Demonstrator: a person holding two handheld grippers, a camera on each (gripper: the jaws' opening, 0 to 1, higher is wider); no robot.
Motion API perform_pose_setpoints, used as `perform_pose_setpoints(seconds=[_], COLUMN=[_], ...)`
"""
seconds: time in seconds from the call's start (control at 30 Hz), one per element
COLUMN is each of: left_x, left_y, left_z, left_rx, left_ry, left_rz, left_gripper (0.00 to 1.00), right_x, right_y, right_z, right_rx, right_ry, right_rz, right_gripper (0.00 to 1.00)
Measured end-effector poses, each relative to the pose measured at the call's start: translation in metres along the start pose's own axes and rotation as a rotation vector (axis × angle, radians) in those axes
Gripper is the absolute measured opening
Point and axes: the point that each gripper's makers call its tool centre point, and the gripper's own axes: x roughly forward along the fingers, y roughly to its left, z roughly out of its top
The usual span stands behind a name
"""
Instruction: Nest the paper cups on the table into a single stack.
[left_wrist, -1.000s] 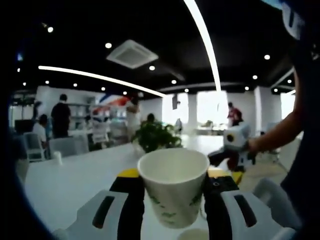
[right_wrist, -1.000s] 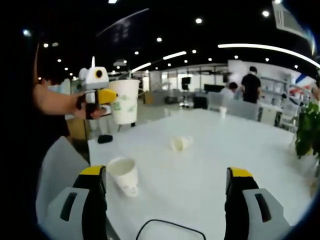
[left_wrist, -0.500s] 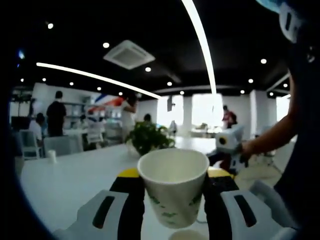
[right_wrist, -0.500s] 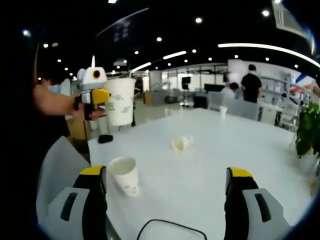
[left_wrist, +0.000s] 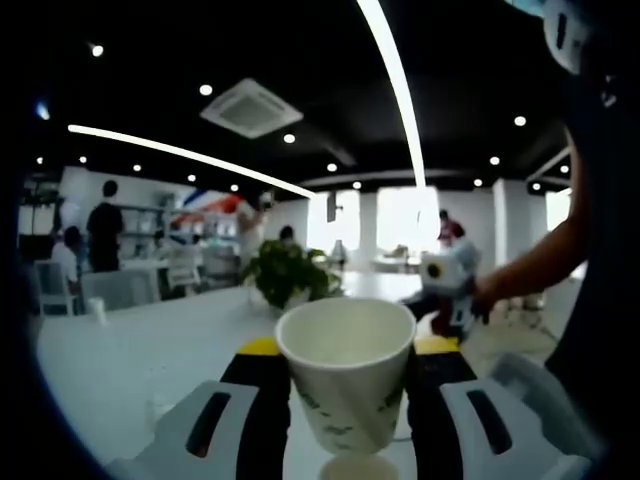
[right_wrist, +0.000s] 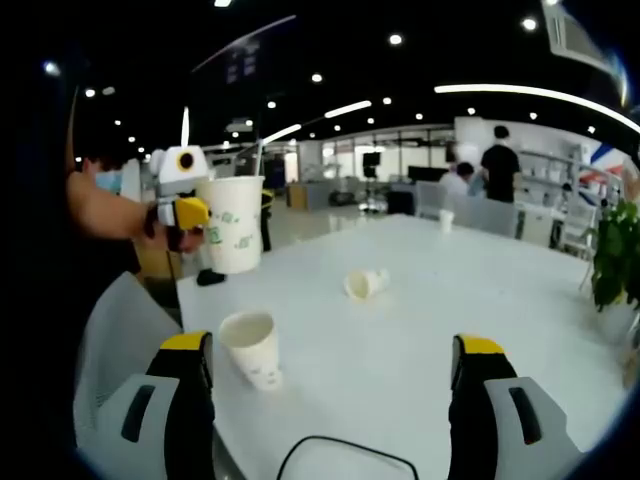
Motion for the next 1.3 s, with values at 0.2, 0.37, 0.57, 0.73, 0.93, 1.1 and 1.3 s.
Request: perform_pose_setpoints(seconds=[0.2, 0.37, 0.57, 0.73, 0.93, 1.1, 1.3], left_x=[0.000, 0.000, 0.000, 0.000, 0.001, 0.002, 0.004], left_y=[0.000, 0.000, 0.000, 0.000, 0.000, 0.002, 0.003], left_z=[-0.010, -0.017, -0.027, -0.041, -0.051, -0.054, -0.065], left_rx=[0.019, 0.016, 0.013, -0.004, -0.016, -0.026, -0.029], left_ry=[0.016, 0.027, 0.036, 0.056, 0.067, 0.075, 0.083], left_rz=[-0.006, -0.004, 0.001, -0.001, 0.003, 0.006, 0.006], left_gripper=[0.42, 0.42, 0.42, 0.42, 0.43, 0.43, 0.43], right_x=[-0.001, -0.002, -0.002, -0.003, -0.003, -0.002, -0.002], right_y=[-0.001, 0.000, 0.000, -0.001, -0.004, -0.005, -0.008], right_z=[-0.001, -0.001, -0.001, -0.001, -0.001, -0.001, 0.000], right_rx=[0.003, 0.006, 0.009, 0.011, 0.014, 0.015, 0.016], right_ry=[-0.002, -0.002, -0.001, -0.001, 0.001, 0.006, 0.008], right_rz=[-0.005, -0.005, -0.006, -0.008, -0.011, -0.008, -0.010], right_gripper=[0.97, 0.97, 0.97, 0.97, 0.97, 0.97, 0.97])
